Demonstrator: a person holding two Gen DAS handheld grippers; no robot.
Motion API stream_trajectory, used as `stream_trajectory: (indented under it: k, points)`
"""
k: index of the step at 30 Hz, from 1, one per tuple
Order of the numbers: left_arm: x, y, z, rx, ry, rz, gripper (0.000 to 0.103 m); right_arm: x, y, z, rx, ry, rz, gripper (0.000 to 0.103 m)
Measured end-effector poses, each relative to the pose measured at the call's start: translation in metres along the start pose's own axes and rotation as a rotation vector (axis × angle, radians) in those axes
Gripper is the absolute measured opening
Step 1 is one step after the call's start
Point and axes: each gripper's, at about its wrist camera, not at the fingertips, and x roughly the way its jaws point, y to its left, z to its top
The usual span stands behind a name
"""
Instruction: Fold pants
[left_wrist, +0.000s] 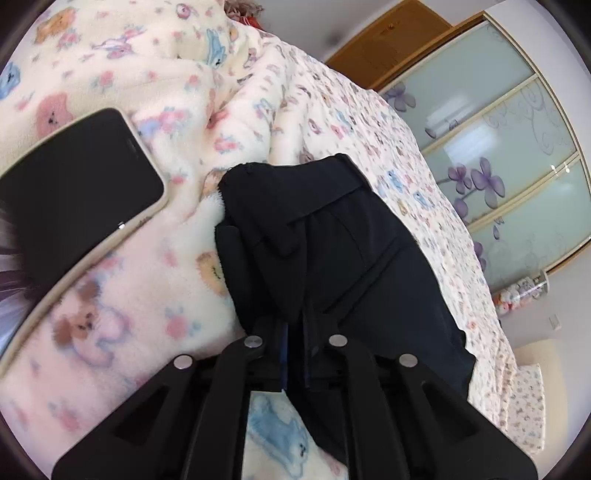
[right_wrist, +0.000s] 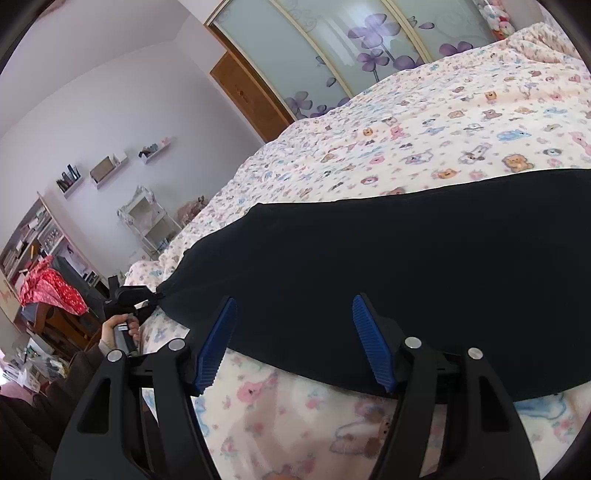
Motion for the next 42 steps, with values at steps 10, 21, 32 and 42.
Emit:
stream_trajectory:
  k: [10, 21, 32, 42]
  points:
    - [-0.096, -0.054, -0.054, 0.234, -0.377, 0.156, 0.084, -0.133, -0.067, 0.018, 0.304, -0.431, -0.367, 0.066]
    - [-0.07, -0.172, -0.2, 0.452, -0.106, -0.237, 0.099, -0.207, -0.179, -0.012, 0.749, -0.418, -0.52, 0.056]
    - [-0.016, -0.15, -0.206, 0.414, 0.003, -0.194, 0.099, -0.205, -0.199, -0.017, 0.844, -0.35, -0.682, 0.042]
    - [-0.014, -0.155, -0.214, 0.421, 0.003, -0.189, 0.1, -0.207, -0.211, -0.019, 0.79, -0.4, -0.702, 0.019]
